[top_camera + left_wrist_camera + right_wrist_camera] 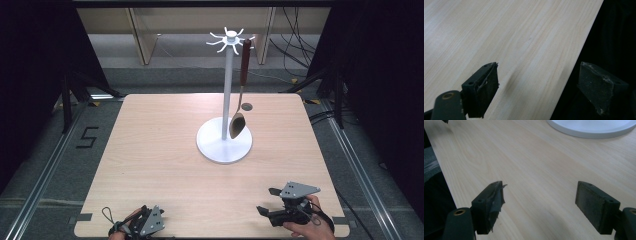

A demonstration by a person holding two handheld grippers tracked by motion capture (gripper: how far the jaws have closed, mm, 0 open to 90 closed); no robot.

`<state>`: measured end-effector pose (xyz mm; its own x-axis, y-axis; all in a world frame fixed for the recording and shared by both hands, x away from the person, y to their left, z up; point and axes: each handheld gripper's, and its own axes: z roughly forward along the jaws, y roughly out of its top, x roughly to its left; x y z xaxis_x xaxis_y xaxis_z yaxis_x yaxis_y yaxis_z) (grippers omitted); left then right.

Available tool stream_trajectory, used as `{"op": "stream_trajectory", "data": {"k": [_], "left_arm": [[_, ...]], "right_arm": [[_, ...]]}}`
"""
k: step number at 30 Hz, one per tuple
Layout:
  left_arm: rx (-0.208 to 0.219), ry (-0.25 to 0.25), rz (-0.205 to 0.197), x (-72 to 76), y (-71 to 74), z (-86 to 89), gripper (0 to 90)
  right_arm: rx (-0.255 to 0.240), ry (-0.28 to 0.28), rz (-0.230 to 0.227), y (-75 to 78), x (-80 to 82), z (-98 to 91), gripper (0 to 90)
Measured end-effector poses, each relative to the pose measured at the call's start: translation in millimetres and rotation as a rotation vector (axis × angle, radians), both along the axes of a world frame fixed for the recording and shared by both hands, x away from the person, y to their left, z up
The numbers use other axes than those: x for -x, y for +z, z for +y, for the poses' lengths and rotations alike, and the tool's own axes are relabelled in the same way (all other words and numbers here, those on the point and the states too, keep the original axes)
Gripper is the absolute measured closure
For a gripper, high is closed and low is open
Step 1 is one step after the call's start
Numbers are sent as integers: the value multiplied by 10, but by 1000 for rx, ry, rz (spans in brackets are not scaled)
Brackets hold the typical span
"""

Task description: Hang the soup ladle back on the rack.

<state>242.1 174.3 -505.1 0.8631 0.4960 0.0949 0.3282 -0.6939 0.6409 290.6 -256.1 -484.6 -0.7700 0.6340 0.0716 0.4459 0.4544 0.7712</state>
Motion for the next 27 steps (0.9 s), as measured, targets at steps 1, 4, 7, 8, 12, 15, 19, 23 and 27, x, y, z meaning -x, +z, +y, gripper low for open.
{"op": "stream_trajectory", "data": {"k": [1, 4, 7, 8, 12, 15, 19, 23, 27], "left_arm": [[0, 0, 0, 1, 0, 0, 159], [0, 1, -1, 0, 1, 0, 159], [-2, -1, 0, 0, 1, -2, 159], [-1, 0, 0, 0, 1, -1, 159], [-3, 0, 0, 0, -1, 0, 159], [-3, -1, 0, 0, 0, -1, 159], [-4, -1, 0, 0, -1, -1, 159], [-4, -1, -1, -1, -1, -1, 159], [-5, -1, -1, -1, 0, -1, 159]], "right_arm": [[2, -2, 9, -2, 15, -8, 235], [25, -7, 18, -28, 44, -30, 231], [34, -3, 27, -45, 73, -49, 232], [29, -7, 29, -46, 87, -50, 231], [31, 2, 25, -57, 116, -60, 225], [33, 10, 38, -65, 136, -62, 224], [32, 2, 37, -64, 142, -77, 223], [35, 9, 43, -80, 132, -85, 223], [31, -5, 48, -77, 134, -93, 222]]}}
